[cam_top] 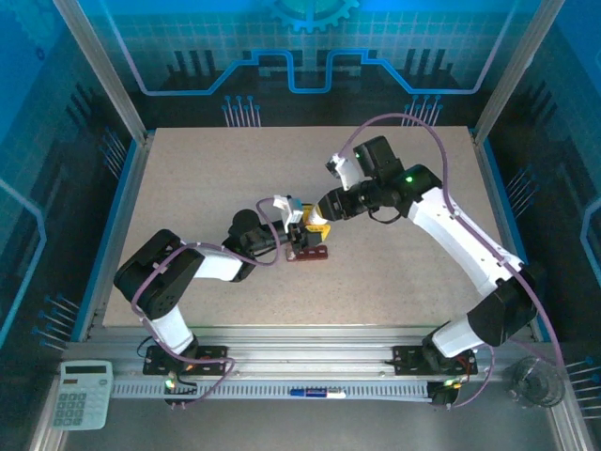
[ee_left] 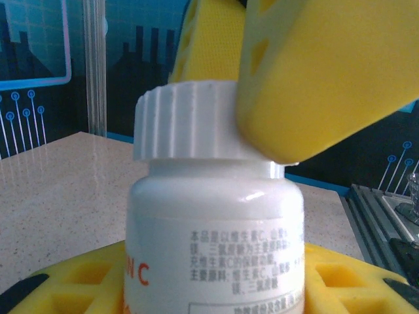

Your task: Sort the pills into containers

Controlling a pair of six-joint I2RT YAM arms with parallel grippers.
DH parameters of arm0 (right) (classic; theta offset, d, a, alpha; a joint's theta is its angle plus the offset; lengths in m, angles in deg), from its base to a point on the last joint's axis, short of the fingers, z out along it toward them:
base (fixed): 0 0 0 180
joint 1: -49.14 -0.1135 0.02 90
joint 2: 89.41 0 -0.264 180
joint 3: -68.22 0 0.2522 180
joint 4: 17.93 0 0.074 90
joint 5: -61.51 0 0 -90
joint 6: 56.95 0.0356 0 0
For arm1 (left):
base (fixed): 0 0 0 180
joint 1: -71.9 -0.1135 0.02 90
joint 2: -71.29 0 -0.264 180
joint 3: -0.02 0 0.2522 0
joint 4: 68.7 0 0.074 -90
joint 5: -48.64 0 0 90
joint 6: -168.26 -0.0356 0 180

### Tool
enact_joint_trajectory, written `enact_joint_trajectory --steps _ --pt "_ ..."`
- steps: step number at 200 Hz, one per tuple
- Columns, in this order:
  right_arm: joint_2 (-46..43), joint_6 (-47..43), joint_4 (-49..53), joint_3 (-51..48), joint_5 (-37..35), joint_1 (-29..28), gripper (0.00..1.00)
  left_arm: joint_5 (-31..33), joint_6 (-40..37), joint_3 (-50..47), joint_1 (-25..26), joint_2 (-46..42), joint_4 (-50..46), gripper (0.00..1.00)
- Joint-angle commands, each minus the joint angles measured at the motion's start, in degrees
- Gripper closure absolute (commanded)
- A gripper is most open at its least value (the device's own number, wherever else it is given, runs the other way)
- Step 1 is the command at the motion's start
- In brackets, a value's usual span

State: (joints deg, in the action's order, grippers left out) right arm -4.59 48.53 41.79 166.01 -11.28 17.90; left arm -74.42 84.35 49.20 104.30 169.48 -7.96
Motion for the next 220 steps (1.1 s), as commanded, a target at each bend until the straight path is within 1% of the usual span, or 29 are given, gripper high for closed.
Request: enact_joint_trajectory --steps 1,21,36,46,53,54,56,70,85,96,113,140,162,191,220 --pt "-0.52 11.07 -2.62 -5.67 -2.17 -2.42 0.78 -1.04 -0.24 1.01 0.56 -1.61 5.74 1.0" --pt "-1.92 13.42 -4.98 -7.57 -1.56 -2.54 0.78 -0.99 -0.31 0.97 0.55 -1.75 5.74 1.0" --pt "-2.2 13.02 -4.72 -6.92 -1.21 -2.57 0.73 -1.04 -0.36 0.97 0.64 -1.69 5.75 1.0" --pt "-2.15 12.0 -3.6 -5.62 -1.35 -2.45 0.65 -1.04 -0.32 0.97 0.61 -1.72 5.79 1.0" --pt "-2.2 11.07 -2.74 -4.55 -1.34 -2.16 0.56 -1.04 -0.37 0.97 0.6 -1.7 5.74 1.0" --pt "-2.2 11.07 -2.74 -4.55 -1.34 -2.16 0.56 -1.04 -0.33 0.97 0.62 -1.69 5.74 1.0" --pt "-2.22 10.71 -2.39 -4.17 -1.32 -2.03 0.52 -1.04 -0.32 0.97 0.57 -1.69 5.74 1.0" --pt "-2.67 9.15 -1.26 -2.34 -0.64 -0.85 0.38 -1.06 -0.29 0.88 0.59 -1.78 5.76 1.0" --pt "-3.23 7.0 -0.28 -0.21 1.17 0.43 0.28 -1.04 -0.41 0.79 0.61 -1.95 5.74 1.0" --pt "-3.25 4.92 0.75 1.73 2.38 1.11 0.24 -1.04 -0.37 0.71 0.57 -1.97 5.74 1.0" --pt "-2.99 0.87 2.14 4.06 3.79 2.05 0.21 -1.07 -0.29 0.73 0.57 -2.05 5.74 1.0" --pt "-2.82 -8.27 3.03 5.91 5.49 2.77 0.21 -1.18 -0.31 0.54 0.56 -2.21 5.74 1.0" --pt "-2.13 -14.33 4.25 6.83 5.25 2.87 0.21 -1.14 -0.33 0.55 0.56 -2.3 5.74 1.0" --pt "0.26 -17.16 6.07 8.21 4.27 3.05 0.21 -1.23 -0.34 0.61 0.61 -2.34 5.75 1.0" --pt "1.88 -17.91 6.52 8.48 5.96 3.03 0.23 -1.3 -0.29 0.7 0.56 -2.22 5.74 1.0"
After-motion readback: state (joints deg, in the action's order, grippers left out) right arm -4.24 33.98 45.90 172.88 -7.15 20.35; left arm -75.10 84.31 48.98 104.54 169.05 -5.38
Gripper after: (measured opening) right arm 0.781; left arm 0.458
